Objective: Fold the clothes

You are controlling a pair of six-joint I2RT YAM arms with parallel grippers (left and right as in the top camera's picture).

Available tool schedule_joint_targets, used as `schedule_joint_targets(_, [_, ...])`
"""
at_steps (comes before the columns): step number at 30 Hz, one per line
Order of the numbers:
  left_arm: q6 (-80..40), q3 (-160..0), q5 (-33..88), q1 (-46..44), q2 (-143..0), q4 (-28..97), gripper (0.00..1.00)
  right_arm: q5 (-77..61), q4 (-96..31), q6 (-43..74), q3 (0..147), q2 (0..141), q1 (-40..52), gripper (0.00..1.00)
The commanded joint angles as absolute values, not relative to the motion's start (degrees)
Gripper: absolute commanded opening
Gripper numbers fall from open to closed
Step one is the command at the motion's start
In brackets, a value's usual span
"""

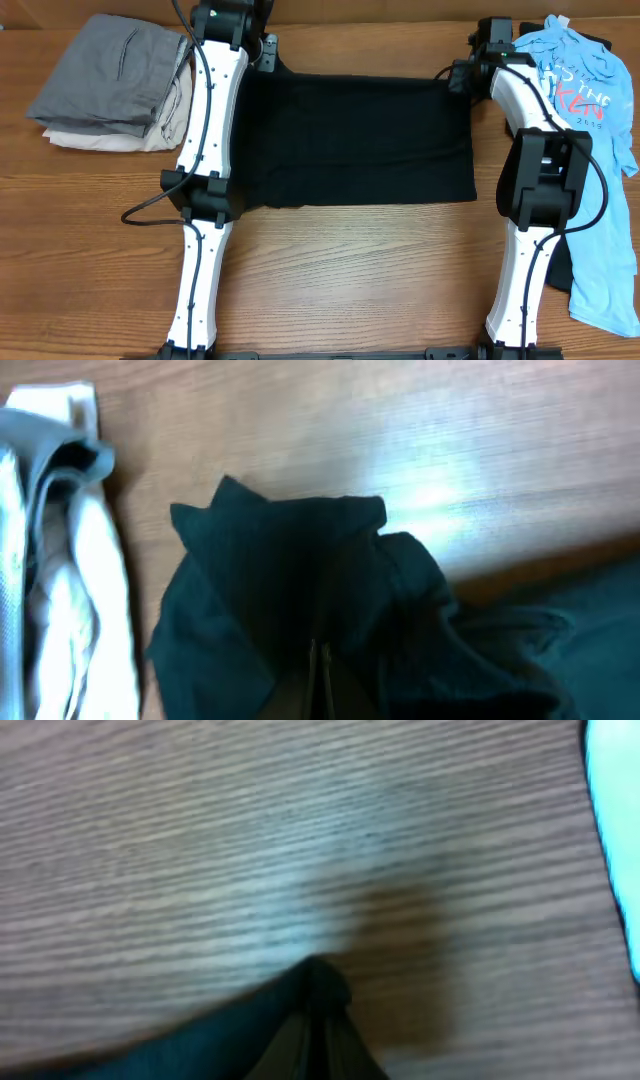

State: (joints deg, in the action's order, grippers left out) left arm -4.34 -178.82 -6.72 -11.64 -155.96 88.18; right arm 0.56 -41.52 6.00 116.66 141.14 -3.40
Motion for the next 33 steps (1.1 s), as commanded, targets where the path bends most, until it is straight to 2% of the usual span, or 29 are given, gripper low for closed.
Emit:
schedule_joint_targets(1, [-4.8, -180.1, -8.4, -11.7, -151.7, 92.9, 0.04, -1.7, -48.1, 6.0, 121.8, 136.5, -3.9, 0.04])
schedule_joint_targets(4, [-4.7, -180.0, -8.3, -11.7, -151.7, 96.8, 0.04, -1.8, -53.8, 6.0, 124.0, 135.8, -3.9, 0.04])
schedule_joint_targets(13, [-6.7, -179.8, -6.2, -11.9, -151.7, 96.8, 0.04, -3.1, -67.9, 6.4, 128.2, 135.0, -4.8, 0.04])
schedule_joint_targets(22, [-6.9, -179.8, -8.2, -12.0, -150.9, 96.8, 0.04, -3.1, -61.8, 5.7, 131.3, 134.2, -5.5, 0.04])
schedule_joint_targets(28, [-6.9, -179.8, -9.4, -12.0, -147.5, 96.8, 0.04, -4.8, -63.0, 6.0, 131.6, 132.8, -5.5, 0.04])
schedule_joint_targets(33, [-7.7, -179.8, -5.8, -12.1, -146.5, 96.8, 0.04, -4.9, -64.4, 7.7, 131.6, 129.8, -5.5, 0.04])
